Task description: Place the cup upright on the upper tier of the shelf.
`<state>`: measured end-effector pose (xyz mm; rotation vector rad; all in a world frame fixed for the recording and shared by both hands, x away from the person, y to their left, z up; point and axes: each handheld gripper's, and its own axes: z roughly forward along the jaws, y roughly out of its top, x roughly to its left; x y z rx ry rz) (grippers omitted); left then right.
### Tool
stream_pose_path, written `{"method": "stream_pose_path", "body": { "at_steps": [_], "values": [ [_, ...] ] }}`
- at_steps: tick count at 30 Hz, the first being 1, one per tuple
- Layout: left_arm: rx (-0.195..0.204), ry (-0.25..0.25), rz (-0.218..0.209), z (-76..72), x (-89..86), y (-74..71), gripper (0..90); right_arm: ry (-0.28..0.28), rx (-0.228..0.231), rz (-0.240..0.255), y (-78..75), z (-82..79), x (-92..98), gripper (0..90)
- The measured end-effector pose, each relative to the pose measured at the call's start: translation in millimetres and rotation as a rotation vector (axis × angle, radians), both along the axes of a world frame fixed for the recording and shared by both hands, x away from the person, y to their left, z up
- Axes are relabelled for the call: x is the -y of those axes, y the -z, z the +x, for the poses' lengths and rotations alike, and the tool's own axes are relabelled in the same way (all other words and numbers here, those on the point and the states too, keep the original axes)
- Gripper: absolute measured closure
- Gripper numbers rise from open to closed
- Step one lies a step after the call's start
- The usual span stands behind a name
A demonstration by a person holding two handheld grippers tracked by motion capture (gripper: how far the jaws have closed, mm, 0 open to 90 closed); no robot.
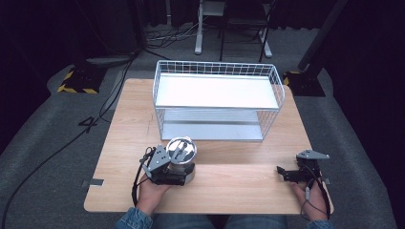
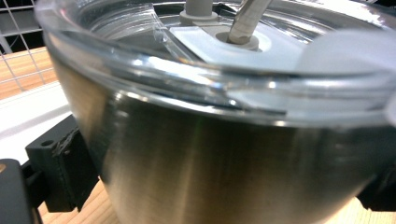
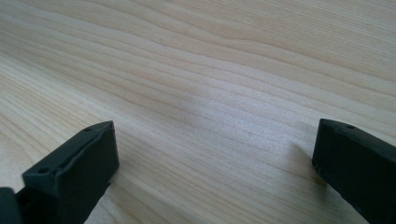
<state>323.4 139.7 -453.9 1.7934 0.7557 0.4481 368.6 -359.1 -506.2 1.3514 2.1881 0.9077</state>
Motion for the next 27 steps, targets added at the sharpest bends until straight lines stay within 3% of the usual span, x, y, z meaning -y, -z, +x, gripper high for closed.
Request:
{"method": "stream_pose_path", "body": {
  "at_steps": [8,11,17,27],
  "values": [
    [-0.030,0.013,-0.015,3.0,2.0,-7.4,3.4,0.000,0.000,0.000,0.0,0.0,0.0,0.5],
    [-0.008,0.023,-0.001,2.6,4.8,-17.3,3.4,0.008,0.004,-0.001,0.2,0.1,0.0,0.5],
    [-0.006,0.039,-0.006,5.2,7.8,-32.2,3.4,0.050,0.005,-0.003,0.1,-3.3,-2.0,0.5],
    [-0.010,0.064,-0.008,18.3,13.4,-74.9,3.5,0.051,0.004,-0.002,0.1,-3.2,-1.9,0.5]
  ]
}}
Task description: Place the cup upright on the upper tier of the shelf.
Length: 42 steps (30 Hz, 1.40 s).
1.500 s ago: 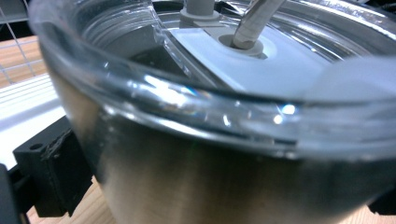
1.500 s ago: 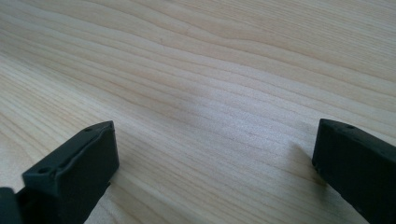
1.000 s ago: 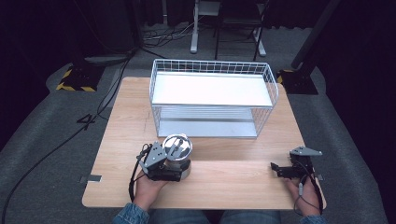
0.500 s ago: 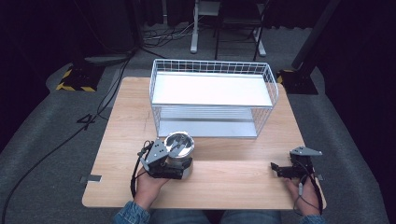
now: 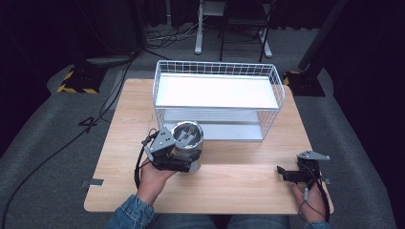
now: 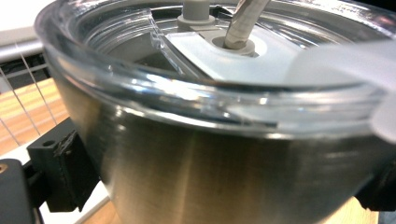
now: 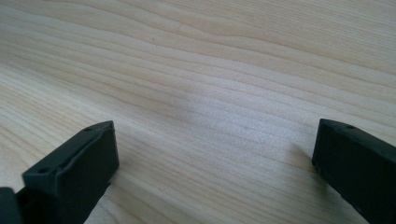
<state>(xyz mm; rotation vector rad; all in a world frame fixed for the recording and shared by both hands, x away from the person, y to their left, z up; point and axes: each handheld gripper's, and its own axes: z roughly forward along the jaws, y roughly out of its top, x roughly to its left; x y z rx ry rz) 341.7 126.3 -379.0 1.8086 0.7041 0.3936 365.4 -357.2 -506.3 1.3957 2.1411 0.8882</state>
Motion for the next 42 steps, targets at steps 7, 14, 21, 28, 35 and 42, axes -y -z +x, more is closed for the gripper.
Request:
{"method": "stream_pose_path", "body": {
  "at_steps": [7,14,21,28,35,42],
  "values": [
    [0.011,0.010,0.016,7.8,5.3,-20.8,3.5,0.000,0.000,0.000,0.0,0.0,0.0,0.5],
    [0.013,0.017,0.035,15.1,10.4,-38.2,3.5,0.000,0.000,0.000,0.0,0.0,0.0,0.5],
    [0.016,0.024,0.031,24.5,17.2,-58.5,3.5,0.002,-0.001,0.000,0.0,0.2,-0.1,0.5],
    [0.021,0.018,0.011,35.5,20.6,-76.2,3.5,0.010,0.000,0.001,0.0,1.0,-0.4,0.5],
    [0.024,0.017,0.024,45.9,25.3,-91.1,3.5,0.016,0.000,0.000,0.0,1.0,-0.8,0.5],
    [0.040,0.022,0.025,53.5,30.7,-111.5,3.5,0.018,0.001,0.000,0.0,1.1,-1.0,0.5]
  ]
}}
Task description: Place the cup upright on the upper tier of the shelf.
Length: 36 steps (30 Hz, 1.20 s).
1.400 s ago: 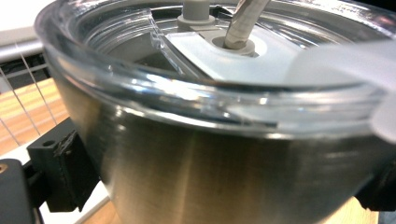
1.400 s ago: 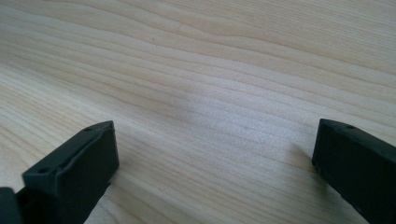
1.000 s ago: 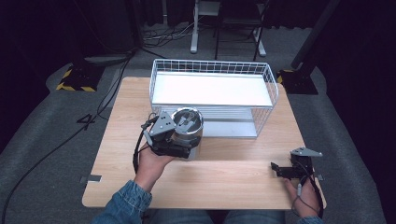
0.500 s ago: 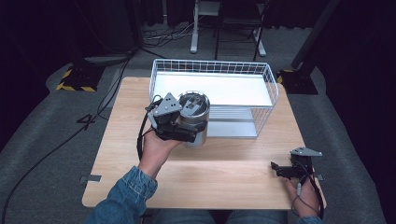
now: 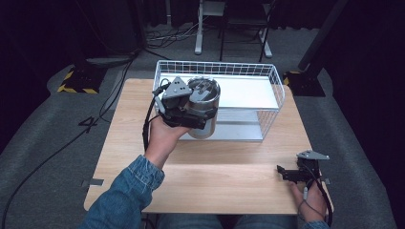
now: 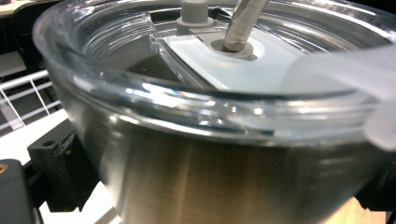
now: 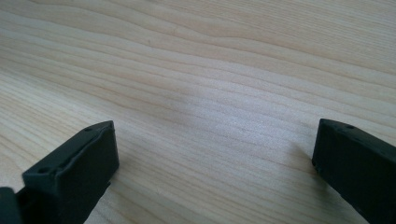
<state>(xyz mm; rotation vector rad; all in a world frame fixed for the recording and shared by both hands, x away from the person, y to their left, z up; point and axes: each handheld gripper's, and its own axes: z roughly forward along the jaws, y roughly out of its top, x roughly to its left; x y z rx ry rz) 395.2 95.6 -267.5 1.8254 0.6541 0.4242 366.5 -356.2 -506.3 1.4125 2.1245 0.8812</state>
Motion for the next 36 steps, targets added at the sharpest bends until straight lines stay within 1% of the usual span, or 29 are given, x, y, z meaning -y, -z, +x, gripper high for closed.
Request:
{"method": "stream_pose_path", "body": {
  "at_steps": [3,4,5,7,9,11,15,20,27,29,31,34,35,36],
  "values": [
    [0.004,0.005,0.005,3.8,2.8,-9.5,3.5,0.000,0.000,0.000,0.0,0.0,0.0,0.5],
    [0.008,0.002,-0.001,6.9,4.8,-15.6,3.5,0.002,0.000,0.000,0.0,0.0,-0.2,0.4],
    [0.008,0.002,-0.001,6.9,4.8,-15.6,3.5,0.002,0.000,0.000,0.0,0.0,-0.2,0.4],
    [0.007,0.000,-0.001,10.6,6.4,-21.7,3.5,0.002,0.000,0.000,0.0,0.0,-0.2,0.4],
    [0.008,-0.006,-0.013,16.8,9.8,-29.9,3.5,0.002,0.000,0.000,0.0,0.0,-0.2,0.4],
    [0.012,-0.008,-0.009,19.3,10.8,-32.6,3.5,0.002,0.000,0.000,0.0,0.0,-0.2,0.4],
    [0.021,-0.016,-0.010,29.8,16.5,-41.5,3.5,0.002,0.000,0.000,0.0,0.0,-0.2,0.4],
    [0.027,-0.027,-0.013,43.1,22.3,-48.2,3.6,0.001,0.001,0.000,0.0,0.0,-0.2,0.4],
    [0.036,-0.066,-0.024,61.8,26.6,-54.4,3.6,0.001,0.001,0.000,0.0,0.0,-0.2,0.4],
    [0.036,-0.083,-0.035,70.0,27.6,-54.9,3.6,0.002,0.000,0.000,0.0,0.0,-0.2,0.4],
    [0.034,-0.088,-0.038,72.9,27.9,-54.8,3.6,0.001,0.000,0.000,0.1,0.0,-0.2,0.4],
    [0.035,-0.107,-0.035,82.0,29.0,-54.1,3.6,0.002,0.001,0.000,0.0,0.0,-0.2,0.4],
    [0.037,-0.119,-0.035,87.2,29.8,-53.2,3.6,0.002,0.000,0.000,0.0,0.1,-0.2,0.4],
    [0.037,-0.119,-0.035,87.2,29.8,-53.2,3.6,0.002,0.000,0.000,0.0,0.1,-0.2,0.4]
  ]
}}
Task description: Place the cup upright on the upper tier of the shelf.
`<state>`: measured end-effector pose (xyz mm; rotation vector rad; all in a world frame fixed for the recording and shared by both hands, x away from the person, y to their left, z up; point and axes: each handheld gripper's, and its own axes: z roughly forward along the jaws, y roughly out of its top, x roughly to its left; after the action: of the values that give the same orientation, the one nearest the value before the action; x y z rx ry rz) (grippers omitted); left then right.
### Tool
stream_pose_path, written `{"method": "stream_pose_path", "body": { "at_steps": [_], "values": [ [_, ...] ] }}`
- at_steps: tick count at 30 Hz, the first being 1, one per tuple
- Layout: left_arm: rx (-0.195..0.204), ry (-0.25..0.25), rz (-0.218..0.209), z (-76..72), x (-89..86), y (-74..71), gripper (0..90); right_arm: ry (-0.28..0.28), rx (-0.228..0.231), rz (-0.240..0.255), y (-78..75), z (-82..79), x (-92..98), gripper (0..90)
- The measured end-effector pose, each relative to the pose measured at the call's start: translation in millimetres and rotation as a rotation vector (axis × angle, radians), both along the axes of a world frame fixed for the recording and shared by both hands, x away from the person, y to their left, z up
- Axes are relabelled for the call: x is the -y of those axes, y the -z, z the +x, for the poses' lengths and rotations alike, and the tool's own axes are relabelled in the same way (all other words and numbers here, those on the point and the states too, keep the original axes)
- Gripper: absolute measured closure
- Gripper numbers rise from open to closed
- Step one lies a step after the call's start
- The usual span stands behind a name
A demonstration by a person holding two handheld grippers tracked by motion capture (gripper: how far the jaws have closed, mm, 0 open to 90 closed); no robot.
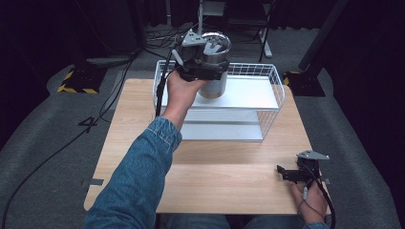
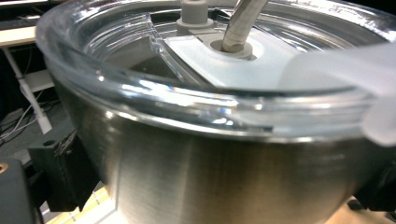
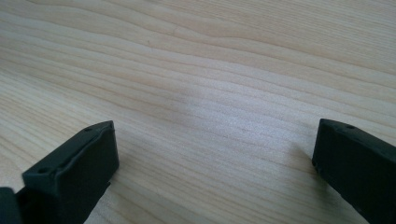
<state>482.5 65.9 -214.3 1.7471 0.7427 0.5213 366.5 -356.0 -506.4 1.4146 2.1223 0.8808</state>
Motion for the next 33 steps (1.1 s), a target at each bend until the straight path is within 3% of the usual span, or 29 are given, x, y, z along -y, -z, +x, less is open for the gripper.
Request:
{"method": "stream_pose_path", "body": {
  "at_steps": [11,22,33],
  "values": [
    [-0.032,-0.054,0.002,27.6,12.6,12.5,3.6,0.001,-0.001,0.002,0.0,0.1,-0.2,0.4],
    [-0.058,-0.082,0.043,36.8,21.3,23.4,3.5,0.001,-0.002,0.003,0.0,0.0,-0.2,0.4],
    [-0.075,-0.095,0.037,41.3,23.7,30.4,3.5,0.001,-0.002,0.003,0.0,0.0,-0.2,0.4]
  ]
}}
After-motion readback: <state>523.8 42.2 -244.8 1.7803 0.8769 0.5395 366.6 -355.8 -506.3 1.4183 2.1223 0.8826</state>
